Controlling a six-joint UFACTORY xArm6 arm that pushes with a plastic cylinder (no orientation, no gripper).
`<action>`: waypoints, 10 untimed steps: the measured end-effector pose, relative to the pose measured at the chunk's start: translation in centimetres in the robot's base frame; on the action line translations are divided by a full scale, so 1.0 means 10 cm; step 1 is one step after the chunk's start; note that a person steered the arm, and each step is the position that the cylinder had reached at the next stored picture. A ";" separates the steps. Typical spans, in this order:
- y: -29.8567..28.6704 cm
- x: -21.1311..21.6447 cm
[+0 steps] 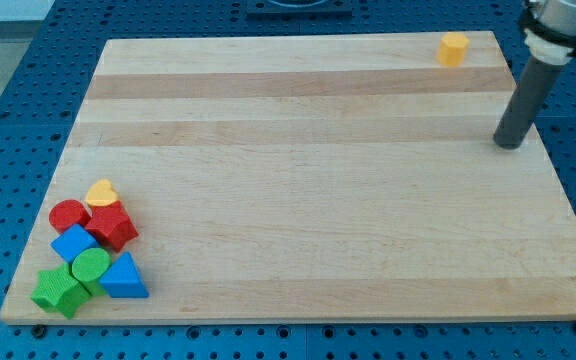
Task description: Nudge the yellow hexagon down a bit
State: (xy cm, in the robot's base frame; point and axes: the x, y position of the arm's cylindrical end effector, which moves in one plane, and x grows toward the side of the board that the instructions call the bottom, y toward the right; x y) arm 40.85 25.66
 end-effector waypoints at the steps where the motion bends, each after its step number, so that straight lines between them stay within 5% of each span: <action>1: 0.00 0.00; 3: 0.10 -0.98; 4: 0.21 -0.98; 7: 0.25 -2.18; 10: -0.19 -2.06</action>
State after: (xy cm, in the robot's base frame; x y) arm 20.23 23.79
